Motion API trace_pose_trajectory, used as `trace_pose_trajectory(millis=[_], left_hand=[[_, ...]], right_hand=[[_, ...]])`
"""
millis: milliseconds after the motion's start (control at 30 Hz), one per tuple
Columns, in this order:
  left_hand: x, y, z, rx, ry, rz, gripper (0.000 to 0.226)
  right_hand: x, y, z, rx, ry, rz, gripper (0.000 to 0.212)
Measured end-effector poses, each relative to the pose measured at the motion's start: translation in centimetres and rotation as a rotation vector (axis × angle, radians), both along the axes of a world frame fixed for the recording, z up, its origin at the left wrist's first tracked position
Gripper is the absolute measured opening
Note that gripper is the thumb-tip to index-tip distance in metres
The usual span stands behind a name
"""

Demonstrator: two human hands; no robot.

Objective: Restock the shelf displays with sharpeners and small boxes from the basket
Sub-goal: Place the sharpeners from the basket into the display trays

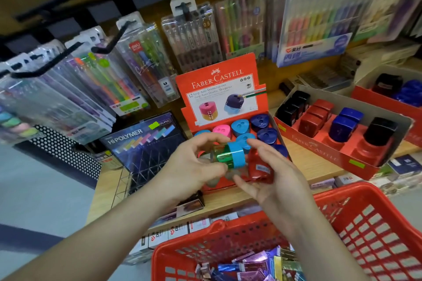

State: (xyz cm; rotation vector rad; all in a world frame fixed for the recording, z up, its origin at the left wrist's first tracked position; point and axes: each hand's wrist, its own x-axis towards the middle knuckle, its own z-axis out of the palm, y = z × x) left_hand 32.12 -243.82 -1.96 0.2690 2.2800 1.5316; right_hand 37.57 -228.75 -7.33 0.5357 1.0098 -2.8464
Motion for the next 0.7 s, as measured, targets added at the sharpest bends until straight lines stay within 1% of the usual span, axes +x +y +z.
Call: trace_pose_trajectory(millis=[67,133,200,300,333,367,433,500,567,633,700], left_hand=[[0.2,0.0,-0.4,0.074,-0.022,0.047,0.04],[0.4,-0.1,-0.8,0.057,0.02,0.043,0.037],[0.4,-0.4,-0.7,-0.11,0.169,-0.031,0.042],[0.1,-0.7,-0.3,-0.524,0.455,-0.268,0.061],[-0.1,-0.7,-0.2,-0.616,0.526,-0.308,0.065],[-0.4,-0.6,-0.1,-0.658,0.566,-0.301,0.064],[-1.4,-0.7,-0.2,-0.647,0.567,-0.191,0.058],[-2.7,-1.2,-0.8,-0.65,0.556,-0.088,0.056],[-3.5,-1.6,-1.7,-0.718,0.555,-0.075,0.057],[-3.8,-1.7,-2.6,-0.8,0.574,-0.107,0.057],[-3.9,-1.9,-3.2,-0.884,0.596,-0.123,0.059]], right_hand=[[0.2,0.1,0.0,0.048,0.025,0.059,0.024],[0.1,-0.1,-0.1,0.121,0.059,0.069,0.025],[-0.1,-0.3,-0.1,0.233,0.08,0.038,0.022],[-0.4,-0.6,0.0,0.456,0.128,0.041,0.022],[-0.5,-0.7,-0.1,0.497,0.131,0.048,0.024],[-0.6,-0.8,-0.1,0.517,0.116,0.05,0.028],[-0.6,-0.5,-0.1,0.501,0.07,0.037,0.038],[-0.6,0.1,-0.2,0.462,0.069,0.022,0.039],[-0.5,0.5,-0.4,0.437,0.09,0.027,0.039],[-0.6,0.8,-0.6,0.417,0.094,0.023,0.041],[-0.8,0.9,-0.6,0.42,0.102,0.034,0.038]])
